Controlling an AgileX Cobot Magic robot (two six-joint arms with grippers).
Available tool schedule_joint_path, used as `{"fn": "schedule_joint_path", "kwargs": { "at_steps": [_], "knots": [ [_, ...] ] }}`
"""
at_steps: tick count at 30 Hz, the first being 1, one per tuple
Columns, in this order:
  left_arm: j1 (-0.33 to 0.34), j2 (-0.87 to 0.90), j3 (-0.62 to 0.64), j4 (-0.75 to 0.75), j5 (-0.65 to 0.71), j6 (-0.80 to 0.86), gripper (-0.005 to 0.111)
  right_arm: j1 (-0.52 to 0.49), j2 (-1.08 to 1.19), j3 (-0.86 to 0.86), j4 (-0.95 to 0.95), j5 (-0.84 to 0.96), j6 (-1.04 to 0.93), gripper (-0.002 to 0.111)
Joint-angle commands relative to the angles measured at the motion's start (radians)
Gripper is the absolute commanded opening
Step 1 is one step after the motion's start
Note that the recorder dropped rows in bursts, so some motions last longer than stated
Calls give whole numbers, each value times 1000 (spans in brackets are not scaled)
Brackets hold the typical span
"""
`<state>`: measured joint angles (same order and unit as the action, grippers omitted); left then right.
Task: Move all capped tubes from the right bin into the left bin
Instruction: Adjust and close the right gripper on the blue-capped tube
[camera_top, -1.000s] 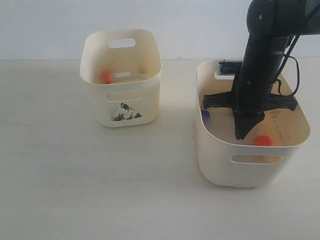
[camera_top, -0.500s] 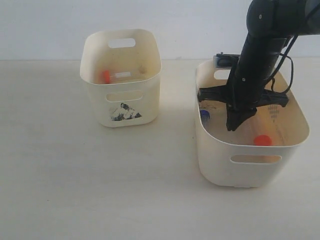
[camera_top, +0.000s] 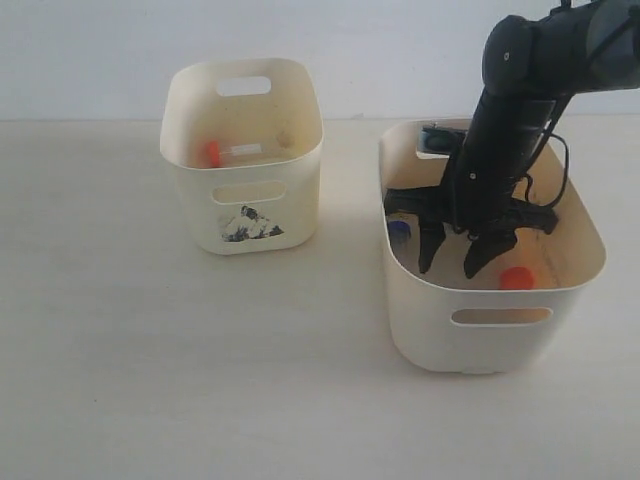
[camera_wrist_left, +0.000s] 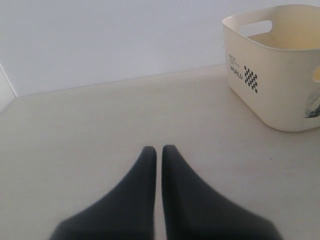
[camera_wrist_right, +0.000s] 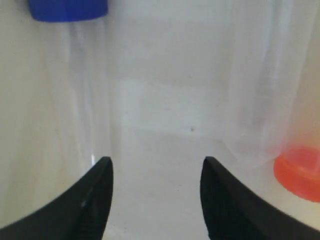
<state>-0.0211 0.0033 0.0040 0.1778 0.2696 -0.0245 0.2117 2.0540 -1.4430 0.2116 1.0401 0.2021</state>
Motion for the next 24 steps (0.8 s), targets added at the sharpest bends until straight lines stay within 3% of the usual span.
{"fn": "schedule_joint_path", "kwargs": {
  "at_steps": [1, 14, 24],
  "knots": [
    [1, -3, -4, -1, -8, -12, 4, -3, -1, 5, 41, -41, -11, 51],
    [1, -3, -4, -1, -8, -12, 4, -3, -1, 5, 41, -27, -38, 51],
    [1, -3, -4, -1, -8, -12, 4, -3, 4, -118, -181, 85, -25, 51]
  ]
}}
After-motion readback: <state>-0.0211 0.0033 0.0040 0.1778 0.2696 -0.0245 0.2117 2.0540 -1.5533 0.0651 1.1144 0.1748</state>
